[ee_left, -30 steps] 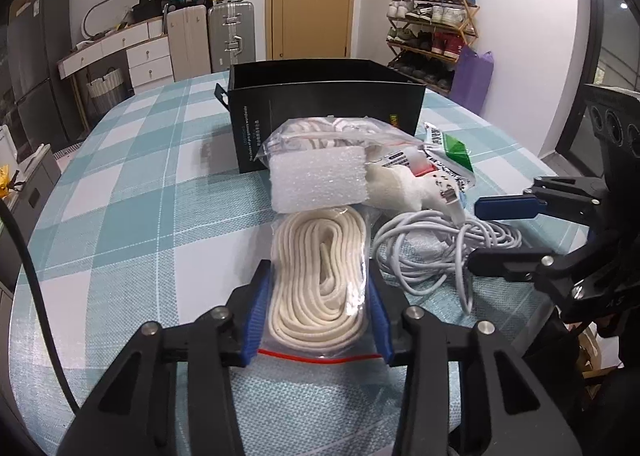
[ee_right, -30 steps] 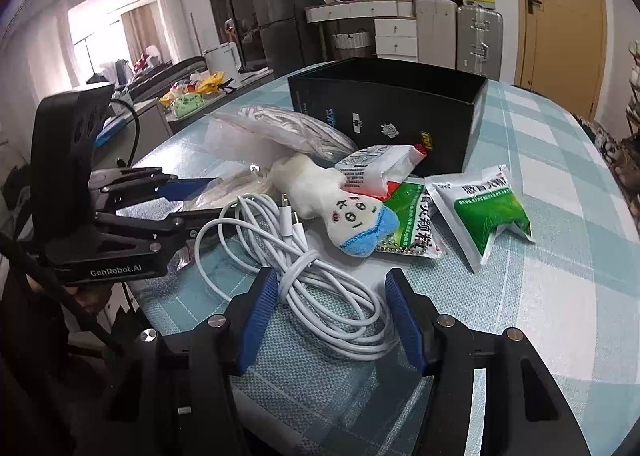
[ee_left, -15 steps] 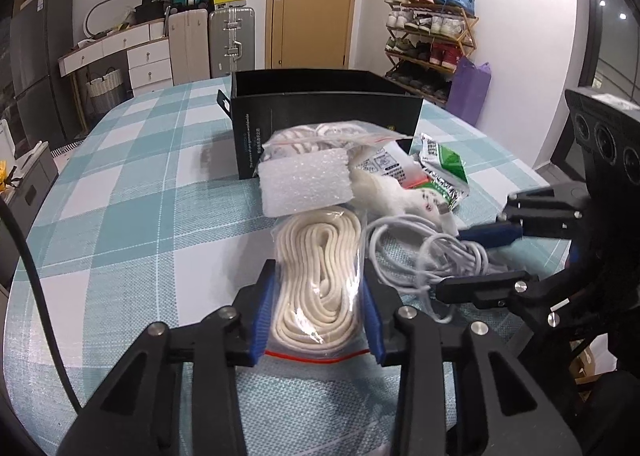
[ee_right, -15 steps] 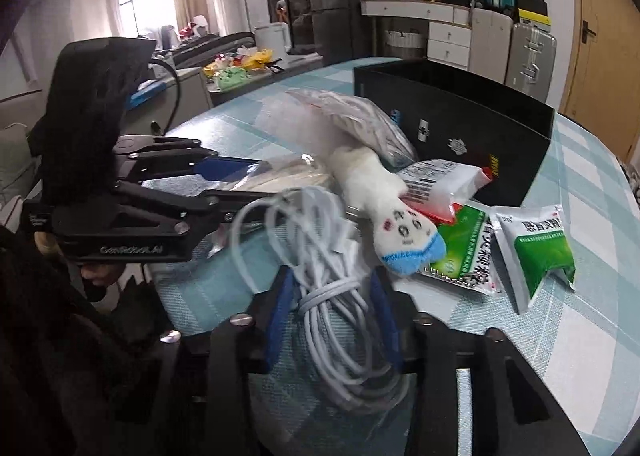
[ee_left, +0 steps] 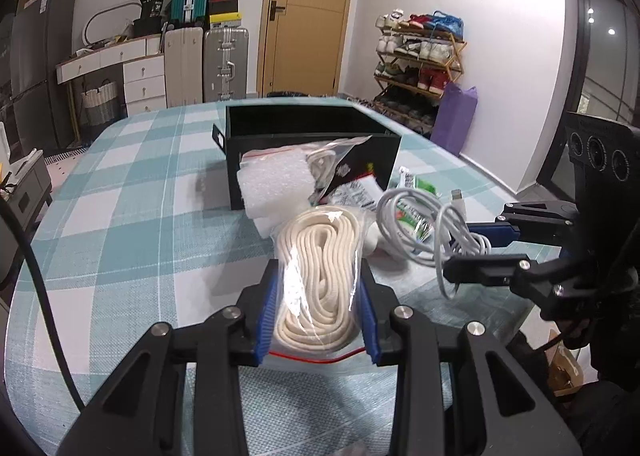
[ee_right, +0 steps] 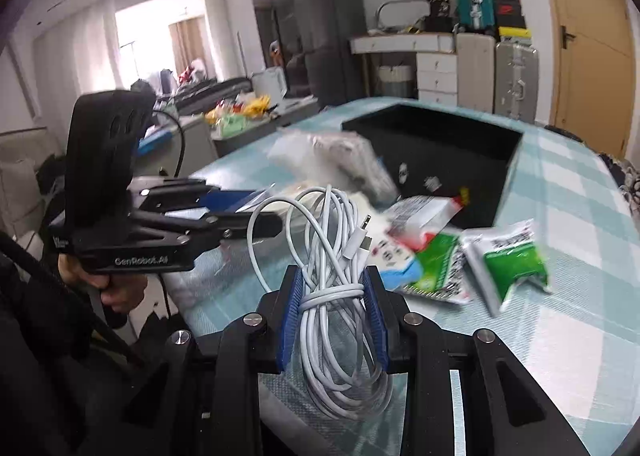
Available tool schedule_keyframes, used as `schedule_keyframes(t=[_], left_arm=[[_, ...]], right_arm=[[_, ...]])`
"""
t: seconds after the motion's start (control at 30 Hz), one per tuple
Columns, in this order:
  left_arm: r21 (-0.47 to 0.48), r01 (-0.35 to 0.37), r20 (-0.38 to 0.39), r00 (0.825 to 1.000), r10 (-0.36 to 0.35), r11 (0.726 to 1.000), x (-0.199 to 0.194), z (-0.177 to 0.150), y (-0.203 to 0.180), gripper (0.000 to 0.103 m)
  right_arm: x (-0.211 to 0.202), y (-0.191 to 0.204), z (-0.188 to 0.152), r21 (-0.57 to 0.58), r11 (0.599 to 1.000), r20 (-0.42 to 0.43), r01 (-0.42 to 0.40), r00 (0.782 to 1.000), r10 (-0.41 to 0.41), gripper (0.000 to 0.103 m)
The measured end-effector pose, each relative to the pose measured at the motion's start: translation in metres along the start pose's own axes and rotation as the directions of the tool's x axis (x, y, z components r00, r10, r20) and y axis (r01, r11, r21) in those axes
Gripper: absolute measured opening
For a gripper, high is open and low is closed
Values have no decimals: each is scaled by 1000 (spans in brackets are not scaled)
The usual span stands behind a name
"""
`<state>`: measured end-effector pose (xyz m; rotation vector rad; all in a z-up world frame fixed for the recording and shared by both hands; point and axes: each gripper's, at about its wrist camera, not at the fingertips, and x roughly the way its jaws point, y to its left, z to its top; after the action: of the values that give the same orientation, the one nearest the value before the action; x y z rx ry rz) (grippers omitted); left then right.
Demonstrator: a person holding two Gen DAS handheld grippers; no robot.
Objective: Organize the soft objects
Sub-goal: 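Carry the rope bag and white cable over the black box with both tools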
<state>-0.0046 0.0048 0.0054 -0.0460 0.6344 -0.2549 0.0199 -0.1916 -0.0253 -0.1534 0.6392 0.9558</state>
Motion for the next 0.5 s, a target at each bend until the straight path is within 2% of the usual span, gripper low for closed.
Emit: schedule_keyframes(t=[0.5], left_arm=[[13, 31, 98, 995, -32, 999, -34, 23, -11, 34]], right_arm=[[-32, -11, 21, 65, 995, 123, 75, 989, -82, 31]])
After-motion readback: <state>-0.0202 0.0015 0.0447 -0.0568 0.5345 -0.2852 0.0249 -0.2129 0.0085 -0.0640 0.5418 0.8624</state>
